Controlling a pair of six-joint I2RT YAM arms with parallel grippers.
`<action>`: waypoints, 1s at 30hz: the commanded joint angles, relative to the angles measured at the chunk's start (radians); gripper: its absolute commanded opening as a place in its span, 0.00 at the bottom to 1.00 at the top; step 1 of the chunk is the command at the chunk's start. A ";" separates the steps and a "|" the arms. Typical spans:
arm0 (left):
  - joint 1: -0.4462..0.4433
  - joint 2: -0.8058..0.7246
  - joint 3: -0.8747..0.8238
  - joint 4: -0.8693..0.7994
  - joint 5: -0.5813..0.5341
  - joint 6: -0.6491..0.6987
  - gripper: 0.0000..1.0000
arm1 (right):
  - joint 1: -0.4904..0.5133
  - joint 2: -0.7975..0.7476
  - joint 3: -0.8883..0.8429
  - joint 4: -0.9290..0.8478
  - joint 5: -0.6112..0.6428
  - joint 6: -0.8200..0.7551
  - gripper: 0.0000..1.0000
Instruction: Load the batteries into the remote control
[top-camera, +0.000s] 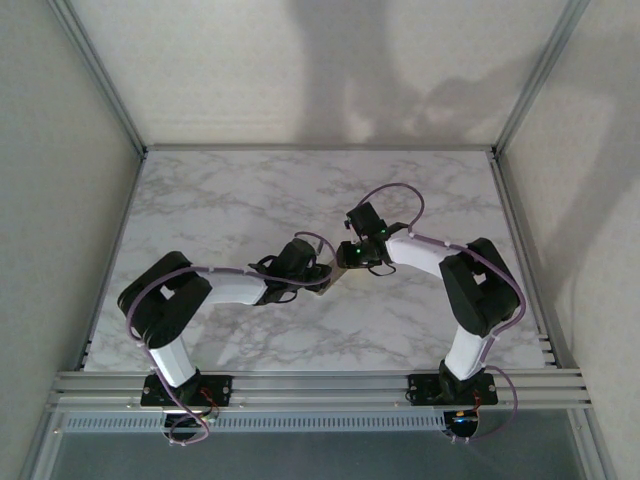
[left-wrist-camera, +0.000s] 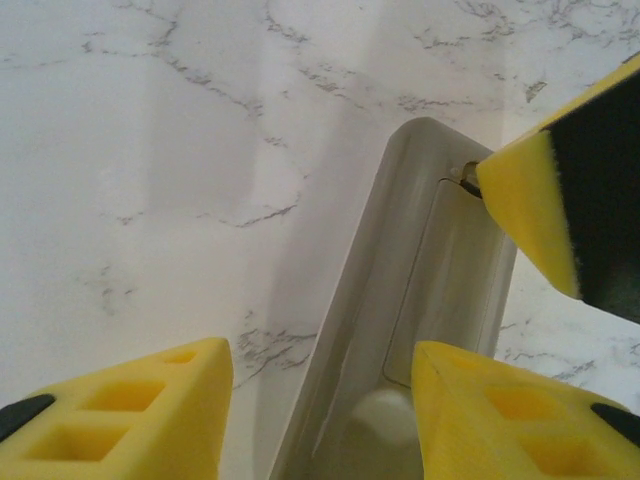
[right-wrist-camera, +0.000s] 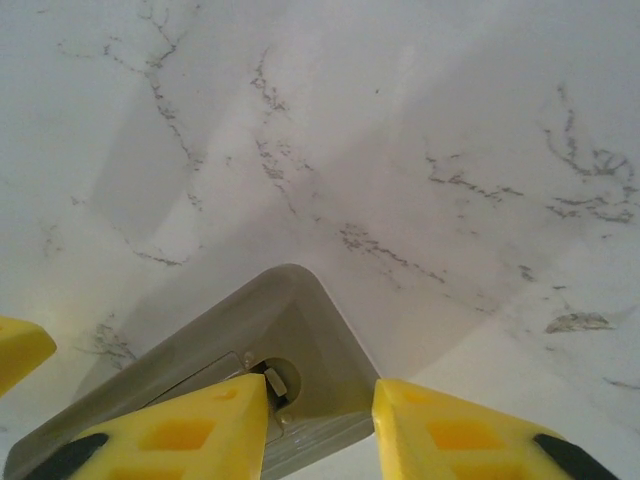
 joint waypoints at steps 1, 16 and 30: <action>0.027 -0.067 -0.019 -0.045 -0.030 -0.036 0.53 | -0.001 -0.084 -0.001 -0.036 0.035 0.003 0.43; 0.096 -0.342 -0.172 -0.060 -0.149 -0.255 1.00 | -0.001 -0.070 0.006 0.011 0.004 -0.022 0.81; 0.098 -0.496 -0.279 -0.088 -0.204 -0.291 1.00 | 0.018 0.109 0.078 0.031 -0.099 0.014 0.81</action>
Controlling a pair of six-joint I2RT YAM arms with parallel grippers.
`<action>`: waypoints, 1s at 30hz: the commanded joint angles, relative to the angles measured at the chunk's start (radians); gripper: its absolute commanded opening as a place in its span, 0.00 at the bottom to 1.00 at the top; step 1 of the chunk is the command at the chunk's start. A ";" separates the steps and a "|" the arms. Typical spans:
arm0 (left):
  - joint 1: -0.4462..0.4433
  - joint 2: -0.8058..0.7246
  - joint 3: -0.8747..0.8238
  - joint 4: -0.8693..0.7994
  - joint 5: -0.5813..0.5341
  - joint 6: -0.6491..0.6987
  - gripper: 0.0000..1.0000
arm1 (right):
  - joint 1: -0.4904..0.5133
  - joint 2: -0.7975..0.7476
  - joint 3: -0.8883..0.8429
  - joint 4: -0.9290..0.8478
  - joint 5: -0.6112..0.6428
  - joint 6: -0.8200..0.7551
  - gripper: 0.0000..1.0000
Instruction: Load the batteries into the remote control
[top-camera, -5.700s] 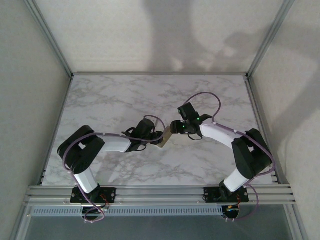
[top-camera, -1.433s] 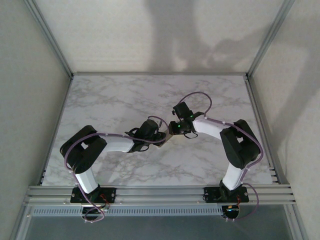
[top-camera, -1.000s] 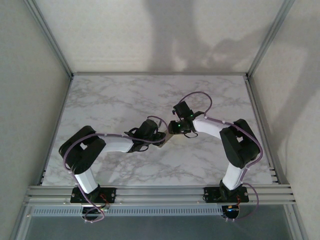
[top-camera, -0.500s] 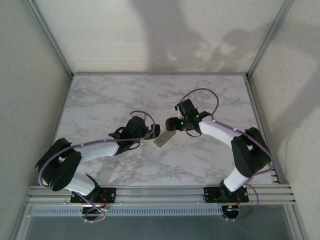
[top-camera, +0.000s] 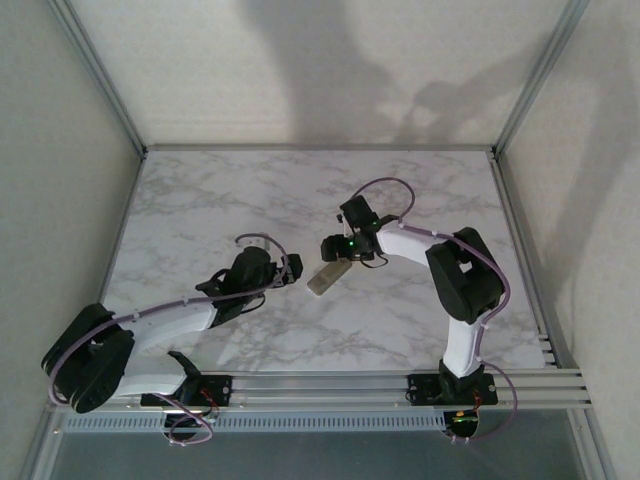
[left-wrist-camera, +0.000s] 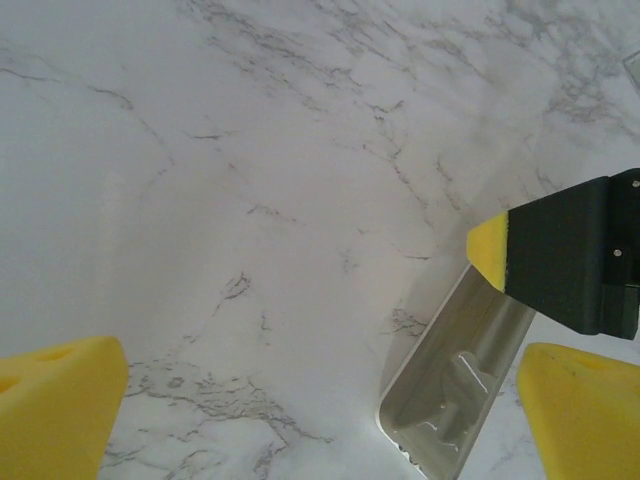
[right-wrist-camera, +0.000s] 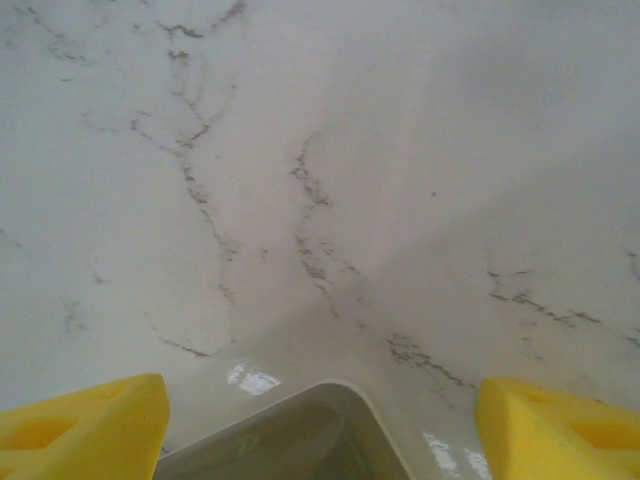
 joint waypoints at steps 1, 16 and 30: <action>0.005 -0.030 -0.012 -0.025 -0.056 -0.010 1.00 | 0.024 -0.034 -0.053 0.015 -0.059 0.030 0.81; 0.030 -0.065 -0.047 -0.015 -0.088 0.002 1.00 | 0.232 -0.269 -0.281 0.035 -0.059 0.163 0.78; 0.044 -0.123 -0.080 -0.014 -0.087 -0.005 0.99 | 0.273 -0.227 -0.188 -0.013 0.205 -0.163 0.78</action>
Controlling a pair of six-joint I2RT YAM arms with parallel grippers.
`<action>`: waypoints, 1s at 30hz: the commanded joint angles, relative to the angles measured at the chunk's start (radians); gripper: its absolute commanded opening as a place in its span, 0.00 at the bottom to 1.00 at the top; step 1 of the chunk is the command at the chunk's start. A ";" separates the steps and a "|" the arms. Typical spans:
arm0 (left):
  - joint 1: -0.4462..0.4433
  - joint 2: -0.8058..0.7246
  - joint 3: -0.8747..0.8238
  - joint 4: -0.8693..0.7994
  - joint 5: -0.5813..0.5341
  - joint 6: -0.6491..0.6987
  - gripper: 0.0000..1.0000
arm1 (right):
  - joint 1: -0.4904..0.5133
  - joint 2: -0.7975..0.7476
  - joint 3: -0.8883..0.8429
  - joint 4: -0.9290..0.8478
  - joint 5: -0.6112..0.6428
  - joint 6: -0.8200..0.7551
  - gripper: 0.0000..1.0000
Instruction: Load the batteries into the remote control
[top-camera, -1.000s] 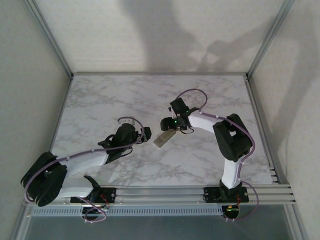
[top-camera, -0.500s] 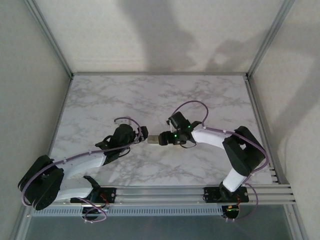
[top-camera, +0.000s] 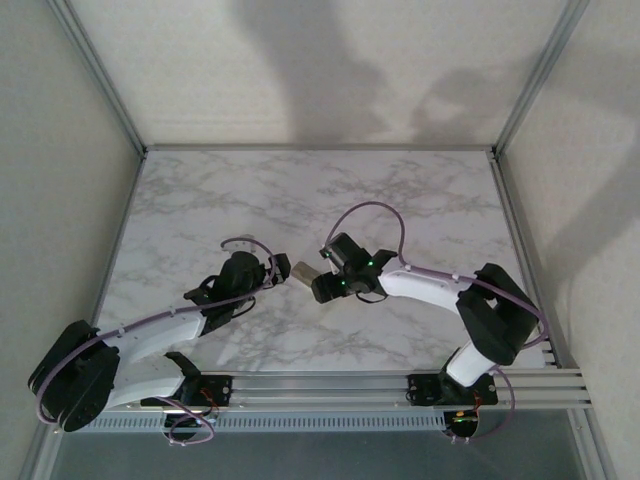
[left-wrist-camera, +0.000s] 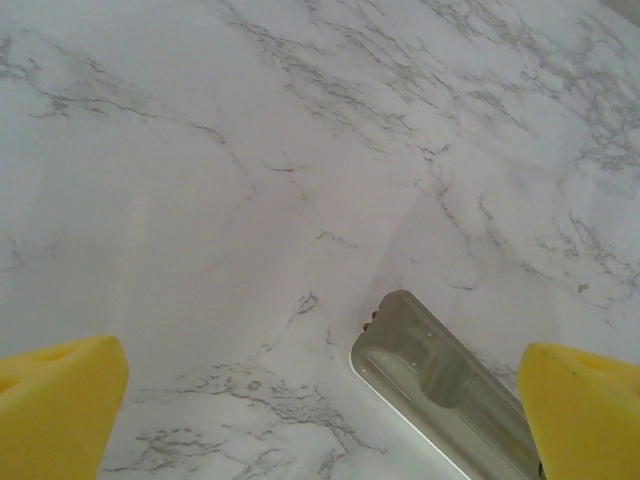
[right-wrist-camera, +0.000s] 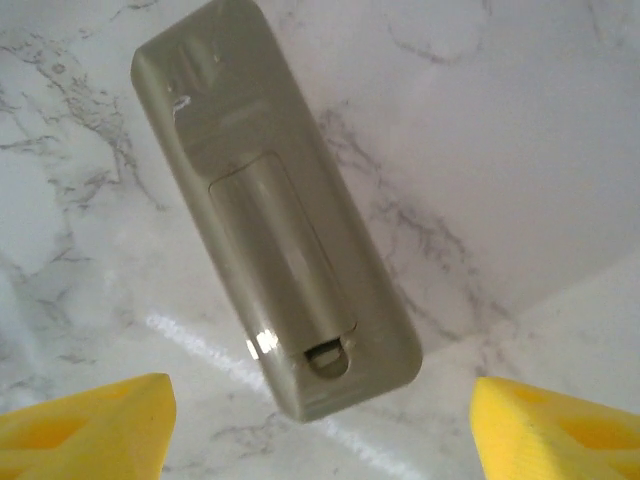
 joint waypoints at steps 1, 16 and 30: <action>0.012 -0.021 -0.008 -0.009 -0.020 -0.004 1.00 | 0.002 0.061 0.037 0.038 0.038 -0.125 0.78; 0.020 -0.036 -0.014 -0.013 -0.018 -0.005 1.00 | 0.046 0.152 0.023 0.097 0.091 -0.187 0.69; 0.044 -0.042 0.004 -0.016 0.039 -0.023 1.00 | 0.113 0.141 -0.002 0.082 0.193 -0.167 0.36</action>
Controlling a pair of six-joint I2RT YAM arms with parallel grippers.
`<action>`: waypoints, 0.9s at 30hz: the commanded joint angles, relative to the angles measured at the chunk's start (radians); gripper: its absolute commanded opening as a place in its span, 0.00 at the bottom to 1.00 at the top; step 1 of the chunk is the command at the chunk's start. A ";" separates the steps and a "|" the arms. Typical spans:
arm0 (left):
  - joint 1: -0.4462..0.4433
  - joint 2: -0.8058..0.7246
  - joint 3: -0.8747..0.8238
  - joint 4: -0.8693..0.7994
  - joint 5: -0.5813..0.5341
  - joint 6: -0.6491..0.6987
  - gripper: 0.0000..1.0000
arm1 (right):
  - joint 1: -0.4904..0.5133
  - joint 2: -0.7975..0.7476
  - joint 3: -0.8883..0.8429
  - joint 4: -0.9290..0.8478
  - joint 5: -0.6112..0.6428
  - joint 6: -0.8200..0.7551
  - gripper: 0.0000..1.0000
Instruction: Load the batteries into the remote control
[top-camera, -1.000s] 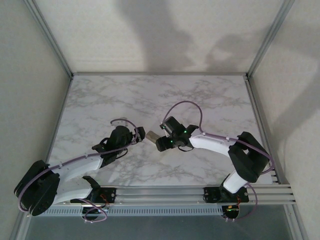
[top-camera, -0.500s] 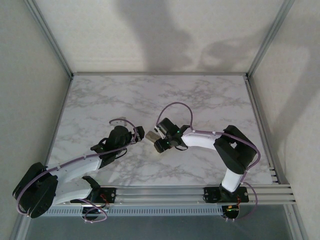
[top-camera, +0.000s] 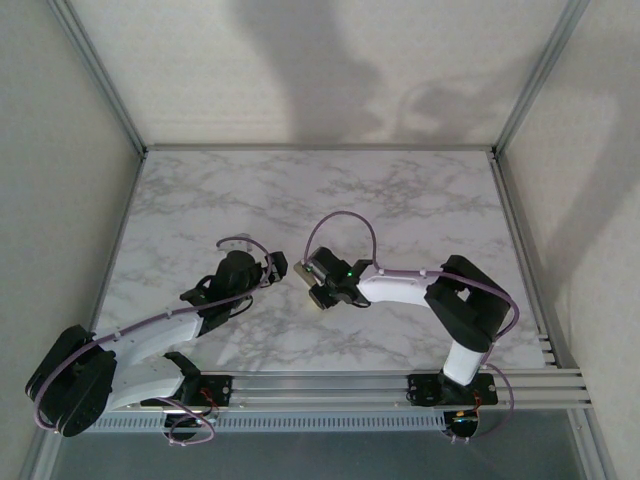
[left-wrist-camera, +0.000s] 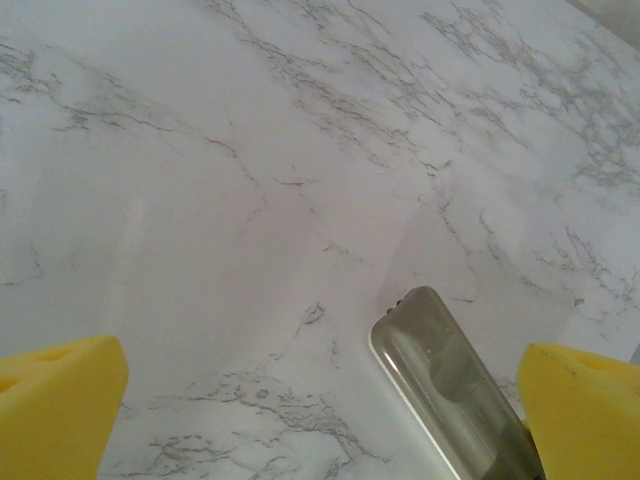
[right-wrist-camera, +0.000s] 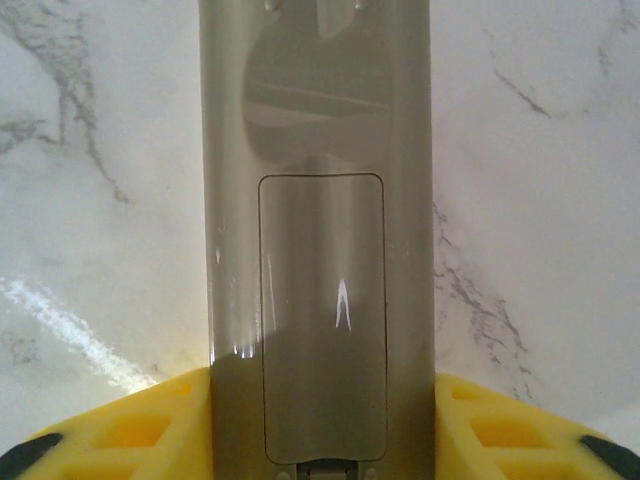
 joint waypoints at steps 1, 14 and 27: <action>0.019 -0.018 0.014 -0.013 0.032 -0.026 0.99 | 0.014 -0.007 -0.020 -0.001 0.020 0.026 0.36; 0.153 -0.049 0.079 0.248 0.401 -0.183 0.99 | -0.191 -0.250 -0.045 0.264 -0.446 0.354 0.31; 0.178 0.018 0.078 0.665 0.567 -0.362 0.90 | -0.344 -0.207 -0.046 0.791 -0.871 0.826 0.32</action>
